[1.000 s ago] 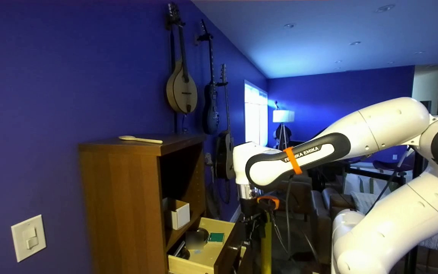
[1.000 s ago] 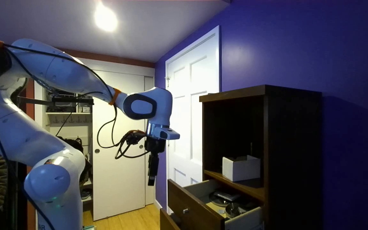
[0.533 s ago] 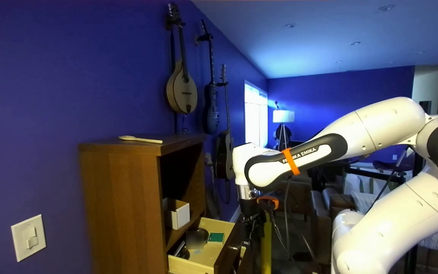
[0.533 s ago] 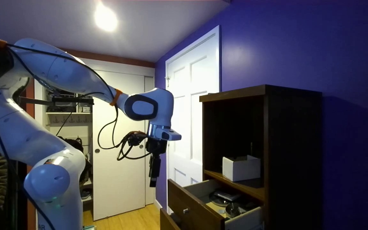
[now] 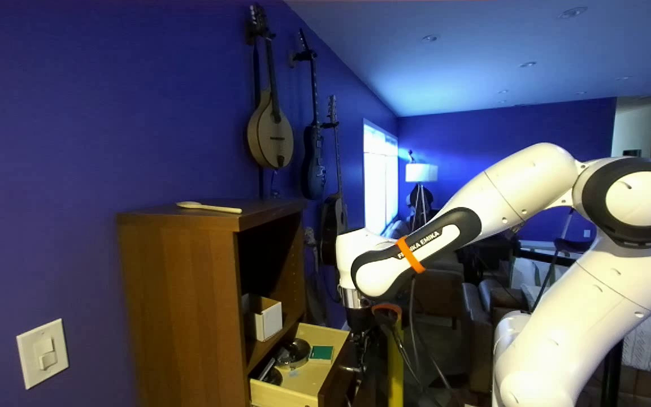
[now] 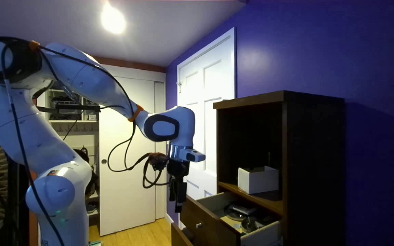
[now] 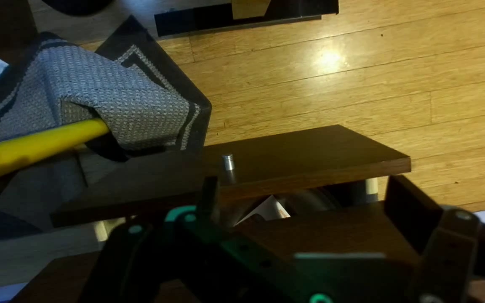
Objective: Close the first top drawer
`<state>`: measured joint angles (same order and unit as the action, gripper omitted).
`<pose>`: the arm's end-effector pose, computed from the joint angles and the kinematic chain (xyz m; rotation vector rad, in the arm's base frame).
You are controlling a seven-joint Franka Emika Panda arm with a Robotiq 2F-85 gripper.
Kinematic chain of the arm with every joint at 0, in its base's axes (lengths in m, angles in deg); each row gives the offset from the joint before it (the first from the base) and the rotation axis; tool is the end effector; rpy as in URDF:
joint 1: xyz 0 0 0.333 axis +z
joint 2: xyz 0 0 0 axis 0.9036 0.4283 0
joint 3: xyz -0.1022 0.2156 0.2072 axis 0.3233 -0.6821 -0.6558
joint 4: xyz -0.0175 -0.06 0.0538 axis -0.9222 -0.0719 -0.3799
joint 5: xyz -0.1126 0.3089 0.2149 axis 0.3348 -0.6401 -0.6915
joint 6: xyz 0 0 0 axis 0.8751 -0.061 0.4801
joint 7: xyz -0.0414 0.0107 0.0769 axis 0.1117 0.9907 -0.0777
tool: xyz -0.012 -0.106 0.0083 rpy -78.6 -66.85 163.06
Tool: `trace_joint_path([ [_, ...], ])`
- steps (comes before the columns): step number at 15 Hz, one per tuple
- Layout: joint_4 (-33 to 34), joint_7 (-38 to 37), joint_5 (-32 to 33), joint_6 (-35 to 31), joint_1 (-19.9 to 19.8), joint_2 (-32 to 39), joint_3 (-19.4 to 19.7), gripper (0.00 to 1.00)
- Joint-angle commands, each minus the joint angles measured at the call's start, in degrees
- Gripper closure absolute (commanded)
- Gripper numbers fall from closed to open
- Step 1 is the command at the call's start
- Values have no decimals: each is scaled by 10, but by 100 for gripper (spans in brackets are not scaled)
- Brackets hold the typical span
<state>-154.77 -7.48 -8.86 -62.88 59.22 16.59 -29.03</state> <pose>0.3354 -0.0391 0.3725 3.1313 -0.1982 -0.1531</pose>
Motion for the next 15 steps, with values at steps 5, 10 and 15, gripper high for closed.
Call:
trace_joint_path([
  [5, 12, 37, 4, -81, 2, 58, 24, 0],
  [10, 42, 31, 1, -166, 4, 113, 25, 0],
  [15, 92, 34, -3, -202, 8, 175, 26, 0],
])
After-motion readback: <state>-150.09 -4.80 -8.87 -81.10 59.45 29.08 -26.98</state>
